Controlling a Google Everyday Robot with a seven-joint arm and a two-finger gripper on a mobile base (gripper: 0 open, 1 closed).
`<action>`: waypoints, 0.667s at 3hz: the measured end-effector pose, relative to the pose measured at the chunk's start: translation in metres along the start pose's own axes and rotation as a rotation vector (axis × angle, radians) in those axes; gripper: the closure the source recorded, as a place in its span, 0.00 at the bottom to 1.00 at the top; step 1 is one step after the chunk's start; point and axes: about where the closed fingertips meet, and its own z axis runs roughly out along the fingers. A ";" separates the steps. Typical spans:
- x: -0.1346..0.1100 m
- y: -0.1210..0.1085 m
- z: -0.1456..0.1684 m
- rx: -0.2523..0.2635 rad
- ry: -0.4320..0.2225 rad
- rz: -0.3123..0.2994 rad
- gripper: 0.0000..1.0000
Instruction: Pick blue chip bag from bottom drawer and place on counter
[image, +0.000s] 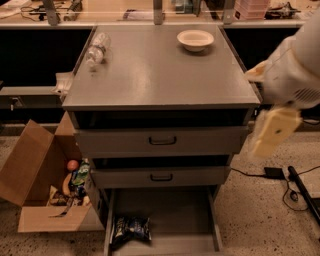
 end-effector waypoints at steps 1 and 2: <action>-0.040 0.031 0.058 -0.023 -0.076 -0.102 0.00; -0.058 0.081 0.156 -0.124 -0.132 -0.115 0.00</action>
Offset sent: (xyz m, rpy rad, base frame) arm -0.0384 0.1525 -0.2663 0.2190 0.2161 0.2148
